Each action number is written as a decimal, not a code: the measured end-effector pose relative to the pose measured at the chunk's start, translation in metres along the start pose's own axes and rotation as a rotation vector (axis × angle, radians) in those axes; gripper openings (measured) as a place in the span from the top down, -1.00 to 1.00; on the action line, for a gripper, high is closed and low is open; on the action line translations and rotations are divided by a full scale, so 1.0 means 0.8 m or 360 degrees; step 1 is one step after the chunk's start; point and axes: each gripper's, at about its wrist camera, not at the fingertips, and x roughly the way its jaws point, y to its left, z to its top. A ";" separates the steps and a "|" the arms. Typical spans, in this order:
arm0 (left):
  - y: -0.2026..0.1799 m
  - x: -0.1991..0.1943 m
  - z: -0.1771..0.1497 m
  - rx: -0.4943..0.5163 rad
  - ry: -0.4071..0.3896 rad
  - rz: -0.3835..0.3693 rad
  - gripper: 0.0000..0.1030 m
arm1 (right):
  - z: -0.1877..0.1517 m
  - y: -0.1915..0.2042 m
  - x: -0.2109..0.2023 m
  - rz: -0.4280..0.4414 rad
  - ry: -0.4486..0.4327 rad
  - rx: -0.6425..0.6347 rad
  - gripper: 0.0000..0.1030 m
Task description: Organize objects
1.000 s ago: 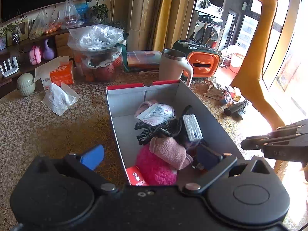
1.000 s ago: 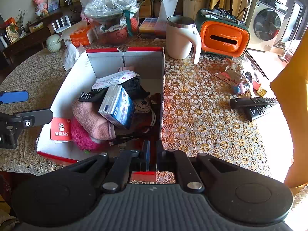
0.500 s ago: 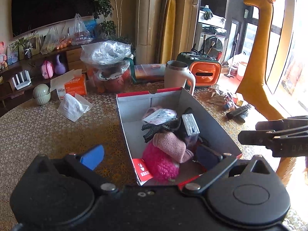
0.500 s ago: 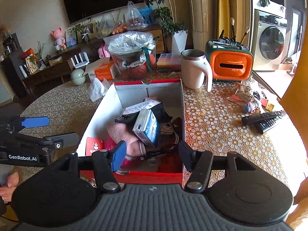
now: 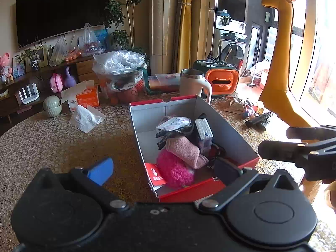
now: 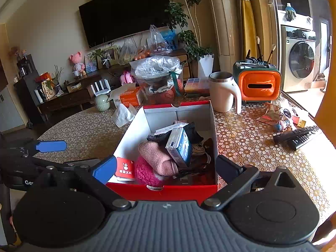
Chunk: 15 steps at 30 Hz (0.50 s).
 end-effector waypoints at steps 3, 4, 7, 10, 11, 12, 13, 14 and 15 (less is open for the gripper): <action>0.001 0.001 -0.003 -0.0013 0.0019 -0.0023 -0.99 | -0.006 -0.004 -0.002 0.0000 0.0002 0.0035 -0.99; 0.001 0.001 -0.004 -0.0017 0.0024 -0.0025 -0.99 | -0.008 -0.005 -0.004 -0.0005 0.0002 0.0045 -0.99; 0.000 0.001 -0.007 -0.0017 0.0024 -0.0026 -0.99 | -0.012 -0.007 -0.005 -0.0025 0.0008 0.0063 -0.99; -0.002 0.001 -0.011 -0.0018 0.0022 -0.0045 -0.99 | -0.015 -0.008 -0.005 -0.0034 0.0017 0.0057 -0.99; -0.004 0.000 -0.012 -0.0014 0.0019 -0.0047 -0.99 | -0.016 -0.007 -0.005 -0.0040 0.0018 0.0049 -0.99; -0.005 -0.001 -0.012 -0.0008 0.0013 -0.0047 -0.99 | -0.018 -0.007 -0.005 -0.0044 0.0021 0.0040 -0.99; -0.006 -0.001 -0.013 -0.0003 0.0009 -0.0044 -0.99 | -0.018 -0.006 -0.005 -0.0047 0.0024 0.0036 -0.99; -0.008 -0.002 -0.013 0.0001 0.0004 -0.0039 -0.99 | -0.019 -0.006 -0.005 -0.0051 0.0026 0.0035 -0.99; -0.009 -0.002 -0.013 0.0007 0.0001 -0.0037 -0.99 | -0.020 -0.006 -0.005 -0.0055 0.0026 0.0037 -0.99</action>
